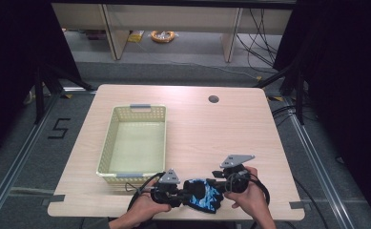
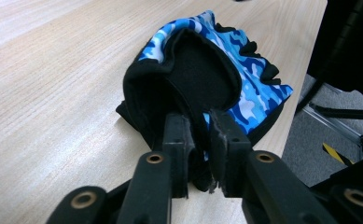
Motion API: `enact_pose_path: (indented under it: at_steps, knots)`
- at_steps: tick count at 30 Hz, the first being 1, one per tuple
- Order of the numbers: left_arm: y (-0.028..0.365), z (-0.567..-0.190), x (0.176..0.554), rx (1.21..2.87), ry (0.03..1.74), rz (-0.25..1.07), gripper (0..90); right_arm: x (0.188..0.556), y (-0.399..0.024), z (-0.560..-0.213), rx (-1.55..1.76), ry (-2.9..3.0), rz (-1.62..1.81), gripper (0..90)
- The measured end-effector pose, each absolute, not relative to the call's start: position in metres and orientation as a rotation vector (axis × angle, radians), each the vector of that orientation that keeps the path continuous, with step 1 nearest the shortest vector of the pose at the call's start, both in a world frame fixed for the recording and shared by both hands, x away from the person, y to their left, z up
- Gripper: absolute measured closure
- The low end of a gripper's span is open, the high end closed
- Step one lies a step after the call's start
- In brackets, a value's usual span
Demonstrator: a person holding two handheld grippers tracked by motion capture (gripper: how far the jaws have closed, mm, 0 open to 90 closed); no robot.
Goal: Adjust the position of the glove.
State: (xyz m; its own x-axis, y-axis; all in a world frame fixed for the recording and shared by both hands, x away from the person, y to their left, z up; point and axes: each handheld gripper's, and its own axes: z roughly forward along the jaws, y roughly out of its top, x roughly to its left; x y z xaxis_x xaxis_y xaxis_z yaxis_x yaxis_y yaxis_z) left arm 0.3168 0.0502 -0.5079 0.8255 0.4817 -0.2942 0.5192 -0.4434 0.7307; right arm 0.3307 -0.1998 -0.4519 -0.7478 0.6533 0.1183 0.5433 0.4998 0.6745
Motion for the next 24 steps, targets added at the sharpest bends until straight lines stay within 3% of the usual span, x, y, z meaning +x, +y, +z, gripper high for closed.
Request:
enact_pose_path:
  at_steps: [16,21,23,24]
  knots:
    - [0.052,-0.504,0.314,2.115,0.722,-0.026,70.1,0.293,-0.222,-0.480,1.309,2.583,1.027,57.8]
    - [0.052,-0.503,0.313,2.115,0.714,-0.017,75.2,0.295,-0.222,-0.486,1.308,2.576,1.034,58.7]
    - [0.051,-0.503,0.312,2.133,0.702,0.002,78.0,0.295,-0.221,-0.488,1.317,2.561,1.027,63.2]
    - [0.050,-0.504,0.311,2.133,0.710,0.003,81.5,0.296,-0.220,-0.491,1.290,2.555,1.055,75.2]
